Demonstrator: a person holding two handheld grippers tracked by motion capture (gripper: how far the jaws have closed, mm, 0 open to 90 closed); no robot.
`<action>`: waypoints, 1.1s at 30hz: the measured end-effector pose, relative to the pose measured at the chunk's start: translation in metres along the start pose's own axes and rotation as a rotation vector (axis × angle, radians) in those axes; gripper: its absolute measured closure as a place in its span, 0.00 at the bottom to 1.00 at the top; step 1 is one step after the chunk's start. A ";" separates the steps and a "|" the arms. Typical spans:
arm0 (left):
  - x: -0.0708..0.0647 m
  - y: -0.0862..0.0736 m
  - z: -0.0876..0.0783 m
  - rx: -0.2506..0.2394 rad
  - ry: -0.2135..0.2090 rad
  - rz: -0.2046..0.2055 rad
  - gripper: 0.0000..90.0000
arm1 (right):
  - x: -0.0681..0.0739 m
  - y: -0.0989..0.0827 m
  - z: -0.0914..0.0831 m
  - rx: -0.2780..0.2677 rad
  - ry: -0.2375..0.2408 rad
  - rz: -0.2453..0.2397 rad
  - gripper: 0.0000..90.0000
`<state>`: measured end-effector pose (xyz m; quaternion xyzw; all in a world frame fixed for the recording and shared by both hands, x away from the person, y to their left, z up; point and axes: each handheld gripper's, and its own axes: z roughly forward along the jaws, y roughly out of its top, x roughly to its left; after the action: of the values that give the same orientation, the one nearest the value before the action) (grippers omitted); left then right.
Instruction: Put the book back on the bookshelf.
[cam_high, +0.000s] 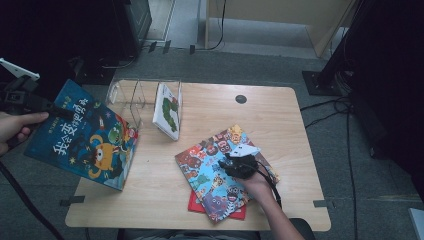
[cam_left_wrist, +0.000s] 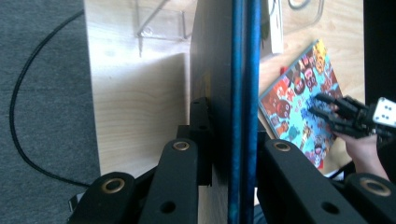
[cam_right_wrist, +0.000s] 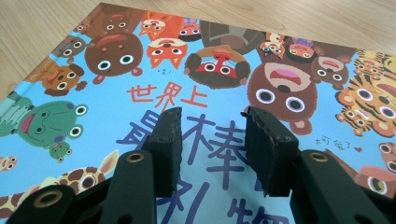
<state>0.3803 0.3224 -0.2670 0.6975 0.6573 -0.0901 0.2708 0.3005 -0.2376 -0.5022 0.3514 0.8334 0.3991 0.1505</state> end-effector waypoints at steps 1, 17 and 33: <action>0.001 0.002 0.000 -0.001 0.002 -0.002 0.91 | 0.000 0.000 0.000 0.000 0.000 0.000 0.63; 0.009 0.034 -0.006 -0.055 0.009 -0.030 0.91 | -0.001 0.001 0.001 -0.003 0.006 0.013 0.62; 0.008 0.073 0.005 -0.093 0.009 -0.045 0.91 | 0.004 0.002 0.002 0.002 -0.004 -0.001 0.57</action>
<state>0.4528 0.3280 -0.2562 0.6695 0.6777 -0.0624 0.2978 0.2999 -0.2330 -0.5023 0.3518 0.8337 0.3976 0.1521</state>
